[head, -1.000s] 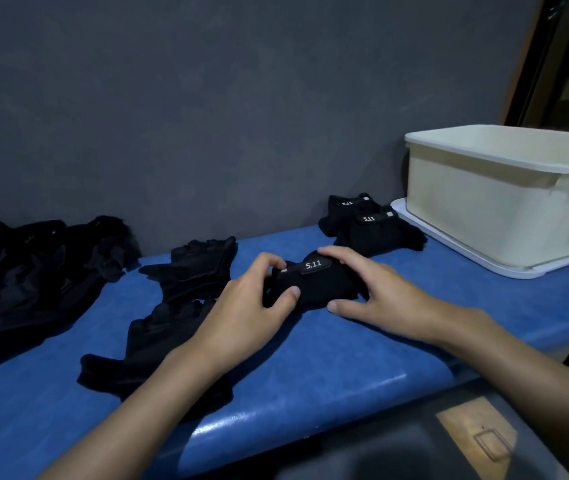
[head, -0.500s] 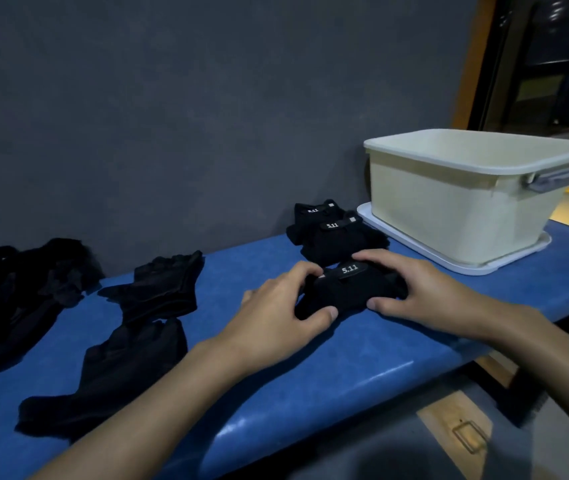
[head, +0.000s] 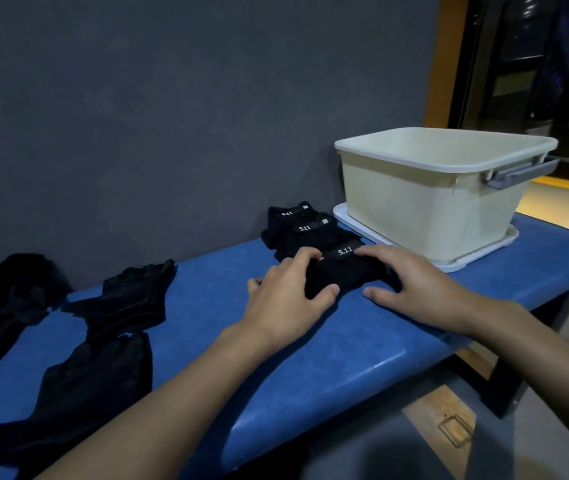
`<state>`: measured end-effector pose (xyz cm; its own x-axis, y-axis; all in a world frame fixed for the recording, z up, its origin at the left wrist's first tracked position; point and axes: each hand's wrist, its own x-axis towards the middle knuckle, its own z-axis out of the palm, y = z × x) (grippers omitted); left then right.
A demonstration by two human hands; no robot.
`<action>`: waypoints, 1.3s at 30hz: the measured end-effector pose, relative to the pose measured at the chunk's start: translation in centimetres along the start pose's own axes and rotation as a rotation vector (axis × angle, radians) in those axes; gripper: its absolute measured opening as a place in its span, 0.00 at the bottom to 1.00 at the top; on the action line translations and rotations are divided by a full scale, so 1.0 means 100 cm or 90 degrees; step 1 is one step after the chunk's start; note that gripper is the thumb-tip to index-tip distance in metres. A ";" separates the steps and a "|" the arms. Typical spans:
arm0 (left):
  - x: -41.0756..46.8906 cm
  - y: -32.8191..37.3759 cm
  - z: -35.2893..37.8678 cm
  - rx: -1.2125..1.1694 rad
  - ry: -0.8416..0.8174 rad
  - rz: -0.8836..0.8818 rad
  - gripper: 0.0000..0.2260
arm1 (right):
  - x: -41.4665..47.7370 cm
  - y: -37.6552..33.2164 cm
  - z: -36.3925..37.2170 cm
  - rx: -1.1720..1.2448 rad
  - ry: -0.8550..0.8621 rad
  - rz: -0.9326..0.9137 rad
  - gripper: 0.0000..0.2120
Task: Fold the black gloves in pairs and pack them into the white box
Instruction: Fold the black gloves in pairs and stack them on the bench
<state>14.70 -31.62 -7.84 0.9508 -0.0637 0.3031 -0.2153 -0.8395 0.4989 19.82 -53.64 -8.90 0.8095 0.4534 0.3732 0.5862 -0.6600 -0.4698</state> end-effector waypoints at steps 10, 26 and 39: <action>0.002 0.000 0.003 0.038 0.015 -0.031 0.22 | 0.003 -0.003 0.005 -0.031 0.000 0.000 0.30; -0.001 0.008 -0.006 -0.004 0.027 -0.010 0.24 | 0.004 -0.009 0.000 0.023 0.042 -0.034 0.27; -0.024 0.010 -0.044 0.033 0.035 -0.018 0.20 | 0.005 -0.047 -0.006 0.010 0.092 -0.018 0.25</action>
<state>11.20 -29.94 -4.52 0.9423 -0.0103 0.3347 -0.1751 -0.8671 0.4663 17.46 -50.67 -5.99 0.7802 0.3793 0.4974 0.6097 -0.6387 -0.4693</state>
